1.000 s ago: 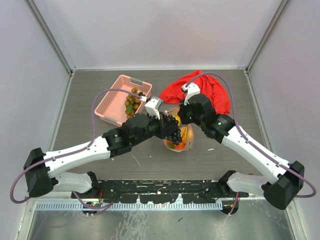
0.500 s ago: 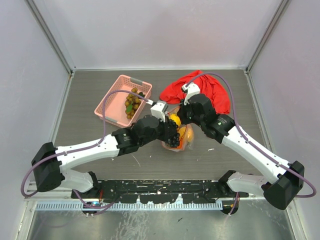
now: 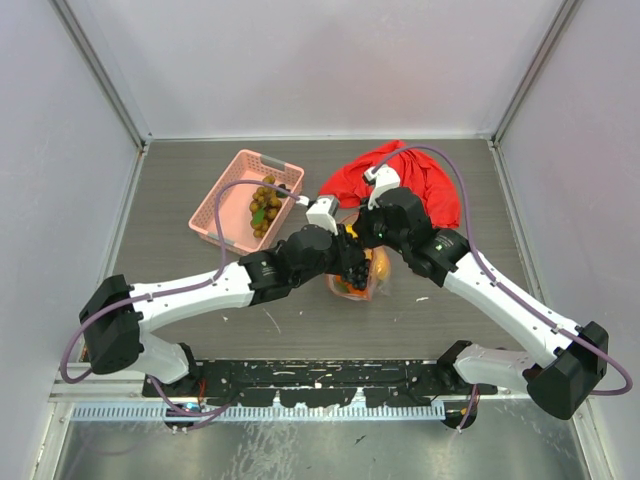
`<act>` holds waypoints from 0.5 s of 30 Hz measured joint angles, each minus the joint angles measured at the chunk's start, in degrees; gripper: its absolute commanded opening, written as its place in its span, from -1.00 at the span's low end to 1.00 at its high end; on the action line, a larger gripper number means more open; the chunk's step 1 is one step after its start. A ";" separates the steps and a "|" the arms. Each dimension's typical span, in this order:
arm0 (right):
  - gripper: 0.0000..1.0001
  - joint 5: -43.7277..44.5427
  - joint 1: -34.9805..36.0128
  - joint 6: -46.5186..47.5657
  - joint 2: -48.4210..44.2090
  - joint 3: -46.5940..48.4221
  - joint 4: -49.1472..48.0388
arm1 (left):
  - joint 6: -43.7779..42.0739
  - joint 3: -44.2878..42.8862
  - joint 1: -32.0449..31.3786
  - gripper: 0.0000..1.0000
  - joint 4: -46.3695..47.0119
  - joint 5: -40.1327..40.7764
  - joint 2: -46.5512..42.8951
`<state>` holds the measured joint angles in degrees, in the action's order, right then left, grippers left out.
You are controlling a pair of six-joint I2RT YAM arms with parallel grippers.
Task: Place the food in the zip-top bag and seal the zipper
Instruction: Place the fake fruit in the zipper food storage bag.
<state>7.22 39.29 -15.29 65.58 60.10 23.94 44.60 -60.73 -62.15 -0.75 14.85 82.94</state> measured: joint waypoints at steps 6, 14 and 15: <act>-0.96 -0.28 -0.04 -0.15 0.00 -0.26 -0.42 | 3.85 0.00 0.00 -0.21 0.94 2.25 0.42; -0.95 -0.52 -0.04 -0.17 -0.07 -0.63 -0.42 | 5.62 0.00 0.00 0.10 0.48 2.34 2.45; -0.95 -0.50 -0.04 -0.17 -0.11 -0.68 -0.39 | 5.60 0.00 0.00 0.11 0.35 2.34 2.45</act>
<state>6.72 39.24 -15.46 65.47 59.42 23.55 50.19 -60.73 -62.15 -0.40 17.19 85.38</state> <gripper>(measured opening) 0.056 0.526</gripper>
